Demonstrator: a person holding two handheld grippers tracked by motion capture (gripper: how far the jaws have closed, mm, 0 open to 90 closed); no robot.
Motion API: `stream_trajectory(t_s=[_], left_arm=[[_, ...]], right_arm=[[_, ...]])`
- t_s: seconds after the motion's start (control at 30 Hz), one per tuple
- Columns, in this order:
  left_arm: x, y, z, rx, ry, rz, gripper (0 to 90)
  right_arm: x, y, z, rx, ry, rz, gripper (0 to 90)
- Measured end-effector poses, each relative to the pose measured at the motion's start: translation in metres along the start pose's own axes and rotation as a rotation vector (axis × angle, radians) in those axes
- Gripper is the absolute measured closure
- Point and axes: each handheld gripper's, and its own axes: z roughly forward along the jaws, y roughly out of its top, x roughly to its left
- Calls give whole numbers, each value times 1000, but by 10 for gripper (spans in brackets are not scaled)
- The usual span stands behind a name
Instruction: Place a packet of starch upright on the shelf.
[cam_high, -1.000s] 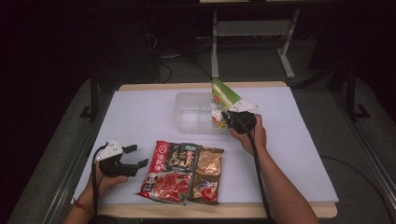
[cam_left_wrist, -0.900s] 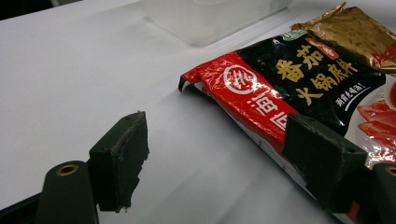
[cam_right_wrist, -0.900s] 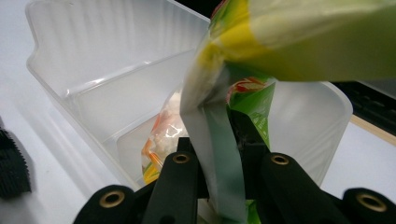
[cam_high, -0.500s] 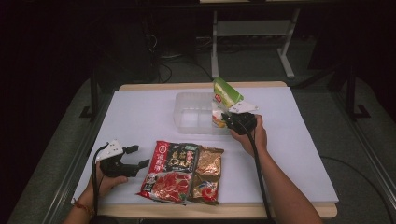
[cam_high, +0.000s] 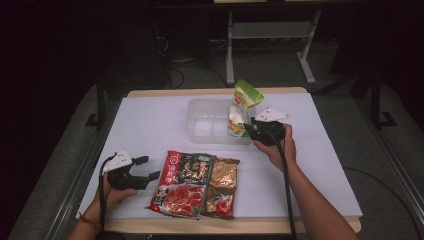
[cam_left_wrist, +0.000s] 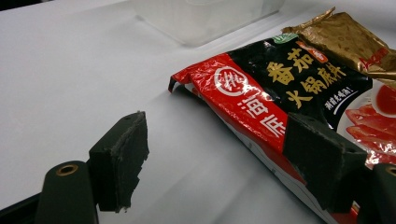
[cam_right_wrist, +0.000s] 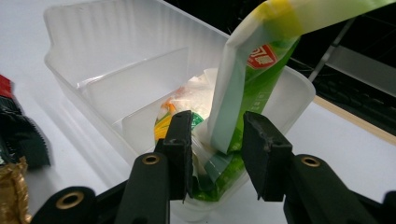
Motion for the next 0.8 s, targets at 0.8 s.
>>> stream_trajectory(t_s=[0.8], left_arm=[[-6, -3, -3, 34, 19, 57, 222]], right_arm=[[10, -44, -61, 21, 148, 1, 500]])
